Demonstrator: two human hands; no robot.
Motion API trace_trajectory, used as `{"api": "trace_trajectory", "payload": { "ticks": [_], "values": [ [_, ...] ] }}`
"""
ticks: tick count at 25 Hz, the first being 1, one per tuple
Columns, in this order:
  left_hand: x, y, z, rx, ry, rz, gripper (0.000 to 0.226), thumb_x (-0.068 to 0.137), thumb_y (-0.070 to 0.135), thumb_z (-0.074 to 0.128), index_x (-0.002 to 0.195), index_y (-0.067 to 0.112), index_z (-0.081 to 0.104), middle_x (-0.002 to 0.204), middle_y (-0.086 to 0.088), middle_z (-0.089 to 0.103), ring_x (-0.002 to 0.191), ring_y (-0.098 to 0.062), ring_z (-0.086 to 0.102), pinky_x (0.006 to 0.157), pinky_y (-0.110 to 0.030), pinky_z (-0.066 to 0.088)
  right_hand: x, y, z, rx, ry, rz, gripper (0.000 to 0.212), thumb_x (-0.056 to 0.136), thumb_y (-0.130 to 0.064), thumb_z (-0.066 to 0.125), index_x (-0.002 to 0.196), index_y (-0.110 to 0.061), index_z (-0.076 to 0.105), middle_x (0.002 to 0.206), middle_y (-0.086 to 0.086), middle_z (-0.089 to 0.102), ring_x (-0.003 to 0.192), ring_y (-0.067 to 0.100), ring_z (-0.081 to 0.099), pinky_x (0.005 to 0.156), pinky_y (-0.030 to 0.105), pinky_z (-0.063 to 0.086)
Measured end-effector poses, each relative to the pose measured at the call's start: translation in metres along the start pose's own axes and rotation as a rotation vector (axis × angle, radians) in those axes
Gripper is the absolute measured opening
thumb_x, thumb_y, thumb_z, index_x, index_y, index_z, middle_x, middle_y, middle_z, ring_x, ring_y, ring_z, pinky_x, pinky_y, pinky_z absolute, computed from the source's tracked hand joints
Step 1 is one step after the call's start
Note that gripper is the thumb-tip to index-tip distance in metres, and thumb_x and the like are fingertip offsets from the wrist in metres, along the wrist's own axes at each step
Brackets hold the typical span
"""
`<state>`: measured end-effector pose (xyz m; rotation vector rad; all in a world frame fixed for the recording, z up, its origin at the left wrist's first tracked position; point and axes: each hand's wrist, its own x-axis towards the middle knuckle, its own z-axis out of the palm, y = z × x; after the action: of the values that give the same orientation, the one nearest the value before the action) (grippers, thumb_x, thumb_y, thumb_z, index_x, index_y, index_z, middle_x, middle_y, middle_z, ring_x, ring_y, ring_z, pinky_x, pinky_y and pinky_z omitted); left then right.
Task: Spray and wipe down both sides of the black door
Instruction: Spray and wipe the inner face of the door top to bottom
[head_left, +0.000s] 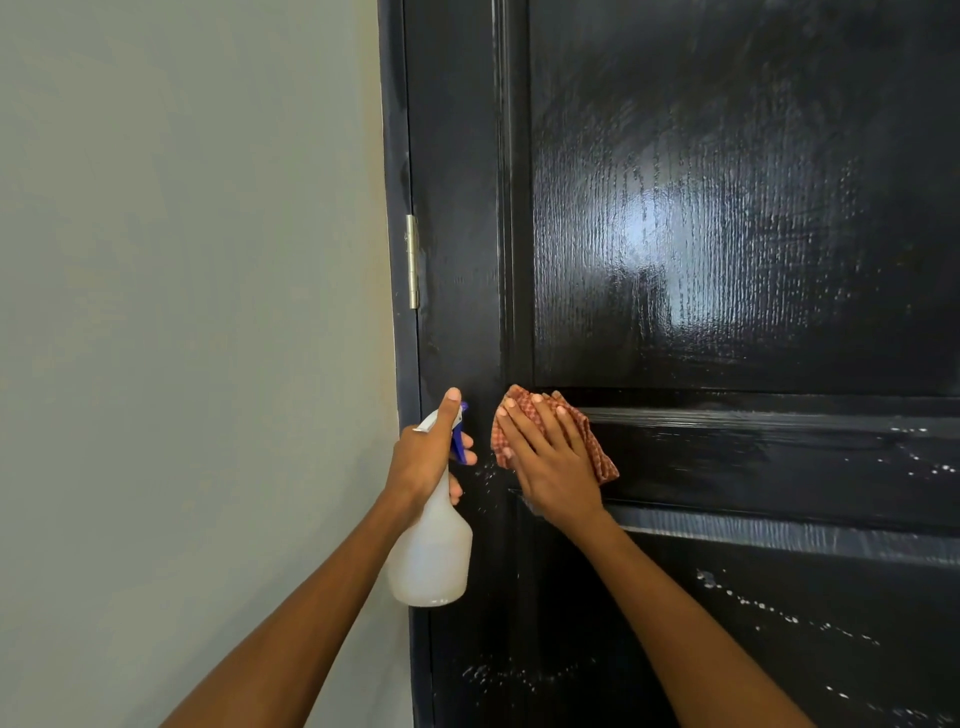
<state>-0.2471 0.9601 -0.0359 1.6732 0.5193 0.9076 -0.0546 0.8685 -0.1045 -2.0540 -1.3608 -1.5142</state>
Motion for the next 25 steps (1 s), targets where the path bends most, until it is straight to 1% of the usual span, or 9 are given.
{"api": "trace_trajectory", "payload": {
  "ticks": [4,8,10,15,19,21,23,24,25],
  "values": [
    [-0.002,-0.003,0.015,0.000,-0.025,-0.014,0.065,0.091,0.071,0.043,0.092,0.011,0.068,0.090,-0.017,0.073,0.058,-0.024,0.064,0.048,-0.027,0.054,-0.007,0.031,-0.013,-0.012,0.015,-0.087,0.060,0.101,-0.037,0.042,0.159,-0.020,0.036,0.163,0.005,0.038,0.152,0.031,0.029,0.127,0.048,0.012],
    [-0.003,-0.009,0.018,0.012,-0.044,-0.036,0.071,0.090,0.073,0.044,0.093,0.007,0.070,0.089,-0.017,0.074,0.056,-0.023,0.064,0.047,-0.027,0.054,-0.020,0.025,-0.010,0.011,0.097,0.128,0.057,0.104,-0.038,0.042,0.158,-0.021,0.040,0.165,0.003,0.036,0.153,0.033,0.027,0.126,0.053,0.014],
    [-0.003,-0.011,0.014,0.016,-0.032,-0.043,0.071,0.091,0.072,0.043,0.094,0.007,0.070,0.089,-0.016,0.074,0.056,-0.023,0.064,0.047,-0.026,0.053,-0.014,0.002,0.000,0.043,0.080,0.144,0.060,0.101,-0.040,0.044,0.158,-0.022,0.039,0.164,0.004,0.037,0.153,0.035,0.026,0.125,0.054,0.014],
    [0.001,-0.010,0.002,-0.033,0.007,-0.033,0.060,0.094,0.068,0.043,0.093,0.013,0.067,0.089,-0.015,0.073,0.059,-0.024,0.065,0.046,-0.025,0.053,-0.002,-0.003,0.007,0.066,0.001,0.007,0.070,0.093,-0.036,0.064,0.157,-0.022,0.039,0.162,0.006,0.039,0.151,0.033,0.029,0.124,0.052,0.014],
    [-0.001,-0.014,0.012,-0.012,-0.016,-0.032,0.066,0.091,0.072,0.043,0.091,0.011,0.068,0.089,-0.017,0.073,0.061,-0.027,0.064,0.048,-0.027,0.053,-0.003,0.027,-0.010,-0.016,0.015,-0.169,0.060,0.097,-0.040,0.041,0.154,-0.023,0.044,0.159,0.004,0.045,0.148,0.031,0.033,0.124,0.050,0.014],
    [-0.003,-0.016,0.018,0.011,-0.027,-0.033,0.068,0.091,0.073,0.043,0.089,0.010,0.068,0.089,-0.017,0.073,0.060,-0.026,0.064,0.048,-0.027,0.053,-0.005,0.032,-0.015,-0.013,0.054,-0.064,0.057,0.101,-0.038,0.040,0.155,-0.022,0.045,0.160,0.003,0.044,0.149,0.031,0.033,0.125,0.051,0.017],
    [-0.003,-0.015,0.021,0.019,-0.035,-0.039,0.068,0.091,0.073,0.043,0.089,0.010,0.068,0.090,-0.017,0.073,0.058,-0.025,0.064,0.049,-0.027,0.053,-0.007,0.023,-0.011,0.001,0.089,0.079,0.057,0.101,-0.038,0.044,0.156,-0.021,0.043,0.162,0.004,0.041,0.151,0.033,0.029,0.127,0.052,0.013],
    [-0.003,-0.015,0.020,0.023,-0.035,-0.040,0.067,0.090,0.073,0.043,0.089,0.011,0.068,0.090,-0.016,0.074,0.057,-0.024,0.064,0.049,-0.027,0.053,-0.007,0.015,-0.008,0.015,0.073,0.082,0.059,0.100,-0.038,0.047,0.156,-0.021,0.044,0.162,0.005,0.041,0.151,0.035,0.028,0.126,0.052,0.011],
    [-0.003,-0.014,0.019,0.031,-0.032,-0.040,0.068,0.090,0.074,0.042,0.089,0.011,0.068,0.089,-0.016,0.074,0.056,-0.025,0.063,0.049,-0.027,0.053,-0.006,0.007,-0.002,0.027,0.040,0.001,0.060,0.098,-0.039,0.051,0.155,-0.021,0.045,0.161,0.006,0.042,0.151,0.035,0.029,0.126,0.053,0.010]
  ]
}}
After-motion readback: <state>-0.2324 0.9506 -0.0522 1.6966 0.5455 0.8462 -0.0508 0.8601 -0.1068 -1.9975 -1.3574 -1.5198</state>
